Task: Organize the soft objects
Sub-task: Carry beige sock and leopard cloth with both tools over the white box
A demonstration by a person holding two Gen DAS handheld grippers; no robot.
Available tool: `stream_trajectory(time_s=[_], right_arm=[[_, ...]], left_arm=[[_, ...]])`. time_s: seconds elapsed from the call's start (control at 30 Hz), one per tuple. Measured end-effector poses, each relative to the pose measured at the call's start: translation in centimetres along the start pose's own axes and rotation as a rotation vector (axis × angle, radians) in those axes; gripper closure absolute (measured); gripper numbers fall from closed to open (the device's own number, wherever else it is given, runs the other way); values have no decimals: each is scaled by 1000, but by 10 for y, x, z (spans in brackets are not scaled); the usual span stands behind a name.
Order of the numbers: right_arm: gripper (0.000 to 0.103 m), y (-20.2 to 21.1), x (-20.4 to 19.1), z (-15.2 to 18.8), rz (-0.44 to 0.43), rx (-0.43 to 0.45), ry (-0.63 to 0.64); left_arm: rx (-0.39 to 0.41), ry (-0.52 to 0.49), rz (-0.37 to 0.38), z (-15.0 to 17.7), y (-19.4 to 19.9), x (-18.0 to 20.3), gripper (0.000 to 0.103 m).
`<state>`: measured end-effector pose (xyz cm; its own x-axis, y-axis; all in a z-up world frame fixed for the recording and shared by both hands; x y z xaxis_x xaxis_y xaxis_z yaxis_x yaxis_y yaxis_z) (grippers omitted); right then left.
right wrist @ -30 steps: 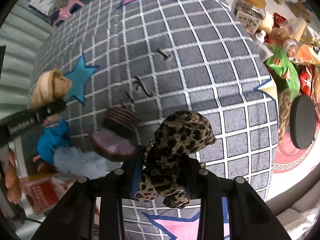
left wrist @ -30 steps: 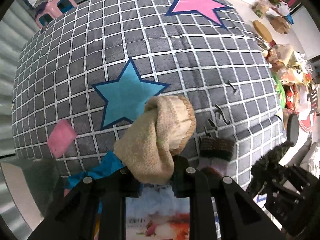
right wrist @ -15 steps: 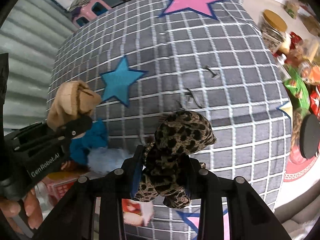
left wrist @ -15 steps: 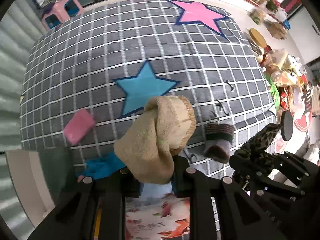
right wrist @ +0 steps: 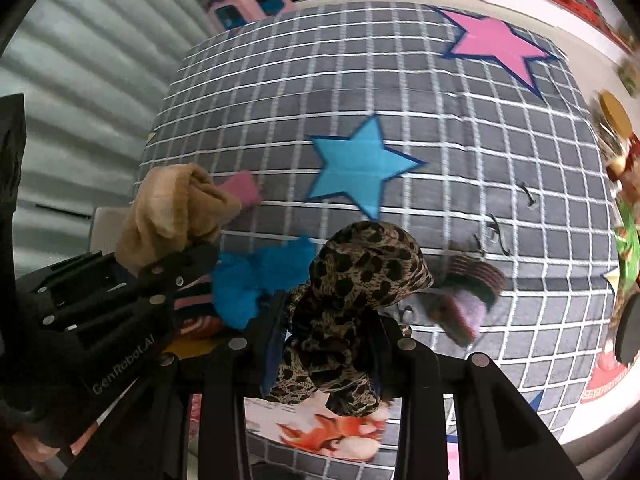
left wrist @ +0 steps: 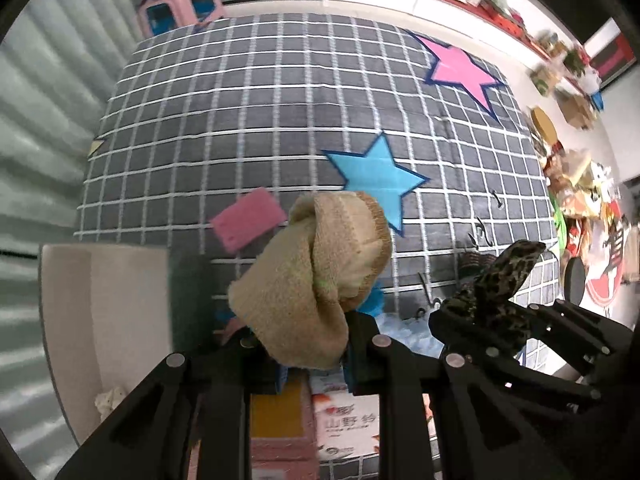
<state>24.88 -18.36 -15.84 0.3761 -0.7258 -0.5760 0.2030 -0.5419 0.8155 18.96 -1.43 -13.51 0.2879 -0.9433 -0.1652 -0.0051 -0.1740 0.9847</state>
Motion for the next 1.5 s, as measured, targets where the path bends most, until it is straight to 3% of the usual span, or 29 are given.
stream_trajectory(time_s=[0.77,1.5], right_arm=[[67,-15,-133,-3,-44,-1,229],[67,-51,-227,43,-86,-100,368]], left_arm=[[43,239,-45,60,24,-139,81],[1,374,-67,136,11,-223,81]])
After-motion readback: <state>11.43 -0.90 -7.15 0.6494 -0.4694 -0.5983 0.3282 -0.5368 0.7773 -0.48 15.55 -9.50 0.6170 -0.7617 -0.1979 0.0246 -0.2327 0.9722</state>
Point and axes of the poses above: each gripper's, at about its wrist camera, not at the fingertips, and y roughly against the way its jaws point, x to its right, z to its underside, the point moved 1 cm from there along -y, roughly the way its jaws point, and after that the axes turned 8 degrees about -z, right-handed, at the moved point
